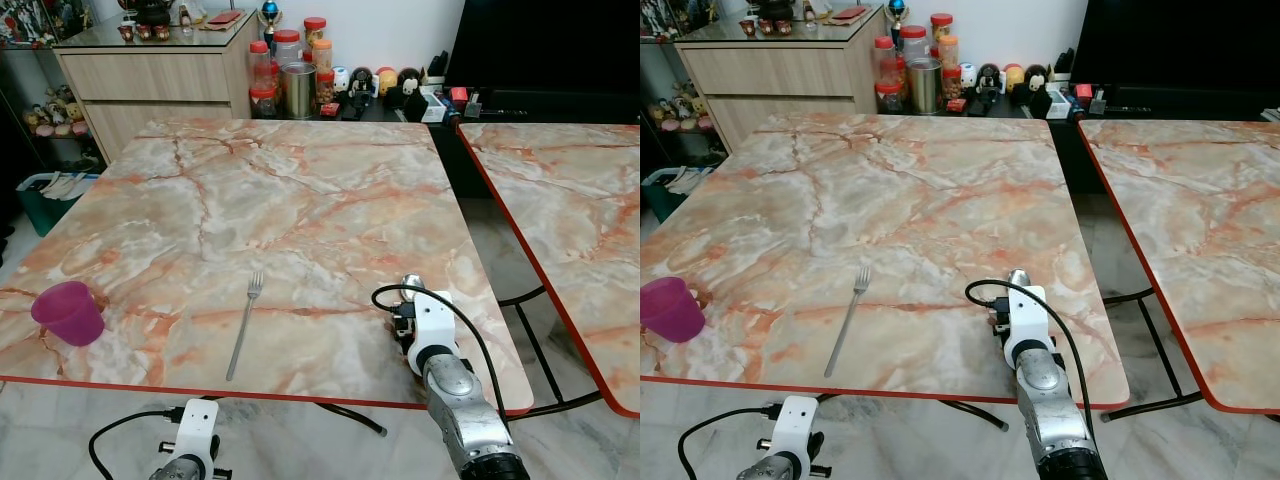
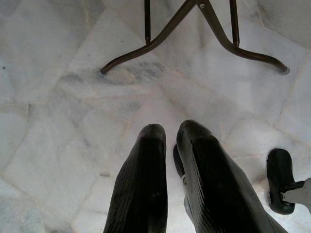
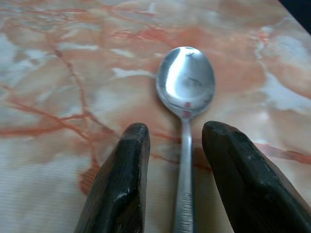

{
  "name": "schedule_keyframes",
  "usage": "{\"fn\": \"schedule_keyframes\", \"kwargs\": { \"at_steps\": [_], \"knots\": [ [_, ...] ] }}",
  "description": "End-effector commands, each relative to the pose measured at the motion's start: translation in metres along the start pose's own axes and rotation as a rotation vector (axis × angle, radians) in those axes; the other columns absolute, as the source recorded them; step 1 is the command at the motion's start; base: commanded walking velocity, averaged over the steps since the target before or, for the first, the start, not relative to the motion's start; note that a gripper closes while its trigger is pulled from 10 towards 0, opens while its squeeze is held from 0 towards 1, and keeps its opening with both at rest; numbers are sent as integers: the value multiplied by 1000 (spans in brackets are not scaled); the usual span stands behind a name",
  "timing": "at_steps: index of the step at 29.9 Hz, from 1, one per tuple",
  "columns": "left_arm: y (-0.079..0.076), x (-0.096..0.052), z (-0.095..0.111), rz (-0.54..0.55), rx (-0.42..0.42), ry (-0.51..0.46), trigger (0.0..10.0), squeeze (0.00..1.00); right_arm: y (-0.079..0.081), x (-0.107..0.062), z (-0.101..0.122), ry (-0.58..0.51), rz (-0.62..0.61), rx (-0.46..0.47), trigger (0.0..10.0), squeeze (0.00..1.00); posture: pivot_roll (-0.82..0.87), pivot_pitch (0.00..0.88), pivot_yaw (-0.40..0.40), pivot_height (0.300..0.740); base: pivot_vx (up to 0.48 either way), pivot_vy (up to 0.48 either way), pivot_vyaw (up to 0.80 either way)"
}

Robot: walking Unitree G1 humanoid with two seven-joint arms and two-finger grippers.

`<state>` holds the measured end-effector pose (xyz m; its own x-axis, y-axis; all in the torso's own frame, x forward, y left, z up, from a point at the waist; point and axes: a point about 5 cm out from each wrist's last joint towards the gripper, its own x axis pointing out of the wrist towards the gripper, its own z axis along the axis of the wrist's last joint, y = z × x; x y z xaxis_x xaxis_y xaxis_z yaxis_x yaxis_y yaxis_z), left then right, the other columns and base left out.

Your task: Setting the table

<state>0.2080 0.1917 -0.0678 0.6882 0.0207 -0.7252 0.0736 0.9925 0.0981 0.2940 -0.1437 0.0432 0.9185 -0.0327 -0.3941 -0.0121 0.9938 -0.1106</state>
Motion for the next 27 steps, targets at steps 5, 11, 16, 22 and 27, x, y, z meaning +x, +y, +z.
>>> {"fn": "schedule_keyframes", "kwargs": {
  "at_steps": [5, 11, 16, 22, 27],
  "knots": [
    [0, 0, -1, -1, 17, 20, 10000, 0, -9, 2, 2, -10, -66, 41, 10000, 0, 21, 0, -10, 736, 0, 0, 0],
    [1, 0, -1, -2, 19, 24, 10000, 0, -9, 3, -1, 15, -66, 57, 10000, 0, 24, 0, -9, 736, 0, 0, 0],
    [1, 0, -1, -1, 18, 26, 10000, 0, -6, 4, -5, 37, -54, 49, 10000, 0, 25, 0, -8, 736, 0, 0, 0],
    [1, 0, -3, 0, 22, 34, 10000, 0, -3, 5, -7, 54, -29, 41, 10000, 0, 22, 0, -9, 736, 0, 0, 0],
    [0, 0, -3, -1, 17, 36, 10000, 0, 0, 5, -8, 64, -8, 32, 1373, 0, 24, 0, -11, 736, 0, 0, 0]
  ]
}}
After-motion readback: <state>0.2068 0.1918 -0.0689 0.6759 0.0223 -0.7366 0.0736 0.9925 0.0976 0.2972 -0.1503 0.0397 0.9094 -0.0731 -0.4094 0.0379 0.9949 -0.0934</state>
